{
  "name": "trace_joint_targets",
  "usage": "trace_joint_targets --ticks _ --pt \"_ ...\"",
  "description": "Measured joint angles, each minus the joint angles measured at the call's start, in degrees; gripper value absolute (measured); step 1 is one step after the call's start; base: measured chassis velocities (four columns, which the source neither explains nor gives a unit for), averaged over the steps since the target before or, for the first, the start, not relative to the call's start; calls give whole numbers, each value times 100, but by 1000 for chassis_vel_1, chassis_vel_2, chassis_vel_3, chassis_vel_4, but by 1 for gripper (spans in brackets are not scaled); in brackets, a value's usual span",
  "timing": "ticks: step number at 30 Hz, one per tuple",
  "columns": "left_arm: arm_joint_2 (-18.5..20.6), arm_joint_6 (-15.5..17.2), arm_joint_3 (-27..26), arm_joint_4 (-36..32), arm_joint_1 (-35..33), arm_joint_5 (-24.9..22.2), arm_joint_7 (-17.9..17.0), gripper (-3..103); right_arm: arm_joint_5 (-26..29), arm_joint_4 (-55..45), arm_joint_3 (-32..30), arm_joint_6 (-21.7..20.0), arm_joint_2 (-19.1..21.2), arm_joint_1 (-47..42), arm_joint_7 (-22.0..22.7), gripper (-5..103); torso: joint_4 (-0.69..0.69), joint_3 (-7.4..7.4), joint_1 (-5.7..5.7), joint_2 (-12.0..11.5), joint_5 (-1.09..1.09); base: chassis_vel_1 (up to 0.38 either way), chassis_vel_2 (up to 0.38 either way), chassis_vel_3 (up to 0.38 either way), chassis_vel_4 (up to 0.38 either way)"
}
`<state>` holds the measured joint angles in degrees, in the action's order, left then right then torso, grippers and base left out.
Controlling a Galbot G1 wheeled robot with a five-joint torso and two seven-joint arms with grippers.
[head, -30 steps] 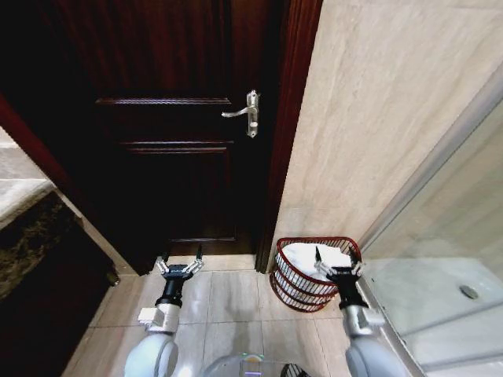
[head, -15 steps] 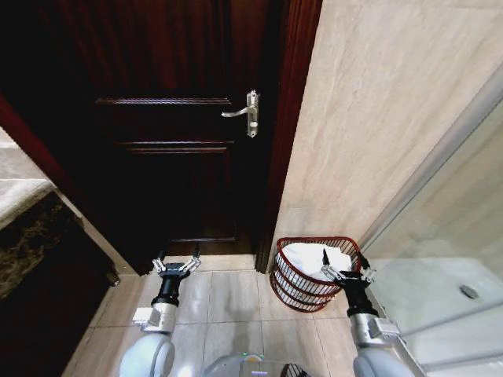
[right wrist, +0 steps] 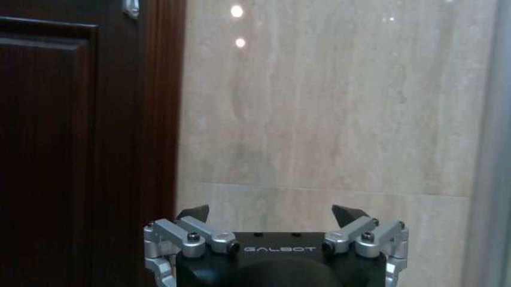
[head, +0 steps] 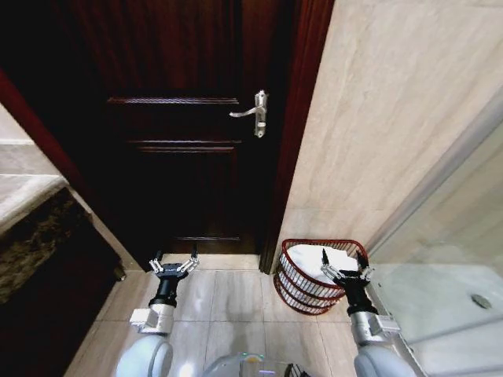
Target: Discard the used towel into the hamper.
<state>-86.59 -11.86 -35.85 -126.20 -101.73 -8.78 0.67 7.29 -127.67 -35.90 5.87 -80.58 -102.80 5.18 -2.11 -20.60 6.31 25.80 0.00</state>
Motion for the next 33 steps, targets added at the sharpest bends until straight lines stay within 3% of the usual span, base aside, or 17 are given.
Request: trace_joint_targets --ticks 20,33 --pt "-12 -149 -5 -18 -53 46 10 100 -16 91 -14 97 63 -126 -31 100 2 0 0 0 0 6 5 5 6" --pt "-66 -241 -5 -99 -150 102 13 100 -9 96 -45 220 102 -215 -49 100 2 0 0 0 1 -12 -96 11 96"
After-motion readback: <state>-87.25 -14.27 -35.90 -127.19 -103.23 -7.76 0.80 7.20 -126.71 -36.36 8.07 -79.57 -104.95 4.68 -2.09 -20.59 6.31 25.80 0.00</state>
